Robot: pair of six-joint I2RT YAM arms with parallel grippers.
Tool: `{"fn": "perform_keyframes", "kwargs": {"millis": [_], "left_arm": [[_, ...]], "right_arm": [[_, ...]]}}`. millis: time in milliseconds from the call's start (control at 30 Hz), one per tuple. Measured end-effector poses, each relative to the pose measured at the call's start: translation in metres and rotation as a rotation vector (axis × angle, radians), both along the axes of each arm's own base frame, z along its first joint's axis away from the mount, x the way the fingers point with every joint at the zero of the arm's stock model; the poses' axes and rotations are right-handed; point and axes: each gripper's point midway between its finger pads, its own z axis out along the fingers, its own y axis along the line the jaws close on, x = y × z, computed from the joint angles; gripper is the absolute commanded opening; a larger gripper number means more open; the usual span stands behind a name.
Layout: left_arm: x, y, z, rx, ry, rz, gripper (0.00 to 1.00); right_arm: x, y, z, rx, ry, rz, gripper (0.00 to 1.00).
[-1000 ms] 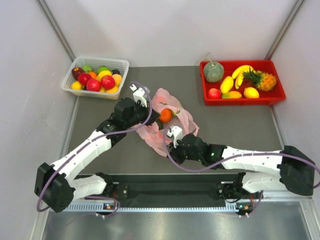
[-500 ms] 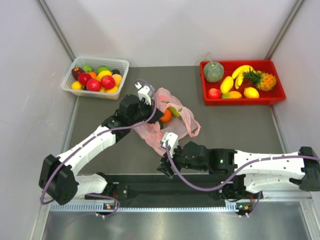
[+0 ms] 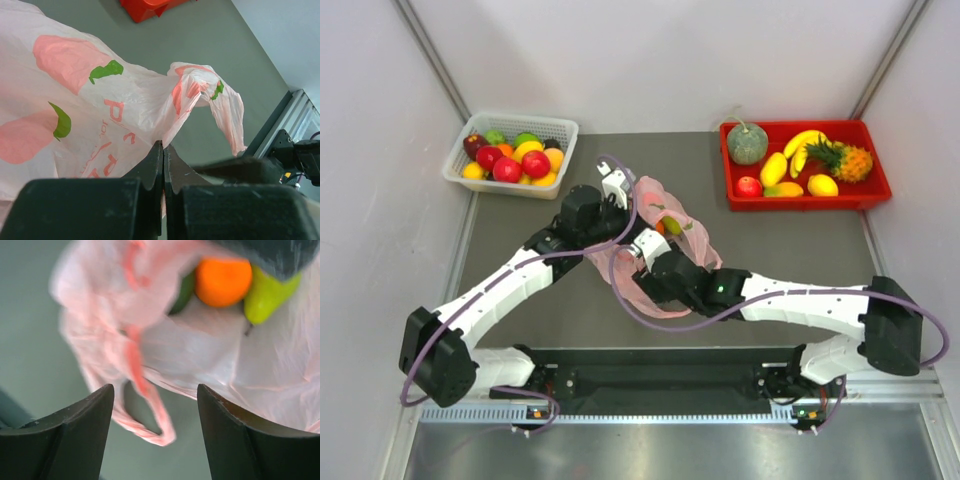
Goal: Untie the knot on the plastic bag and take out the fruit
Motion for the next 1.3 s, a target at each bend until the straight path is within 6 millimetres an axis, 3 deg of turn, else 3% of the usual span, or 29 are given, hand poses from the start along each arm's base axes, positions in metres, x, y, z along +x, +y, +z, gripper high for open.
{"fn": "perform_keyframes", "kwargs": {"millis": [133,367,467,500,567,600,633,800,1033,1233,1300], "left_arm": [[-0.001,0.000,-0.001,0.004,0.005,-0.004,0.00],[-0.001,0.000,-0.001,0.005,0.006,-0.005,0.00],[-0.001,0.000,-0.001,0.005,0.006,-0.004,0.00],[-0.001,0.000,-0.001,0.005,0.006,-0.004,0.00],[-0.001,0.000,-0.001,0.005,0.006,-0.004,0.00],[-0.001,0.000,-0.001,0.005,0.006,-0.004,0.00],[-0.001,0.000,-0.001,0.004,0.006,-0.004,0.00],[0.000,-0.002,-0.001,-0.015,-0.003,-0.003,0.00],[0.000,-0.009,-0.008,-0.058,0.017,-0.014,0.00],[-0.004,-0.012,-0.017,-0.083,0.048,-0.025,0.00],[-0.008,-0.013,-0.023,-0.085,0.069,-0.030,0.00]], "right_arm": [[0.011,-0.017,-0.030,-0.049,0.040,-0.001,0.76],[-0.003,-0.010,-0.075,-0.074,0.133,0.101,0.74],[-0.007,-0.007,-0.085,-0.078,0.159,0.120,0.53],[-0.009,-0.006,-0.087,-0.075,0.166,0.125,0.34],[-0.013,-0.004,-0.088,-0.056,0.186,0.133,0.15],[-0.015,-0.003,-0.088,-0.047,0.198,0.141,0.01],[-0.019,-0.002,-0.088,-0.035,0.213,0.147,0.00],[-0.053,0.006,-0.067,0.089,0.286,0.250,0.00],[-0.096,0.056,-0.013,0.296,0.343,0.464,0.00],[-0.110,0.109,0.020,0.407,0.343,0.575,0.05],[-0.110,0.121,0.022,0.441,0.354,0.586,0.14]]}}
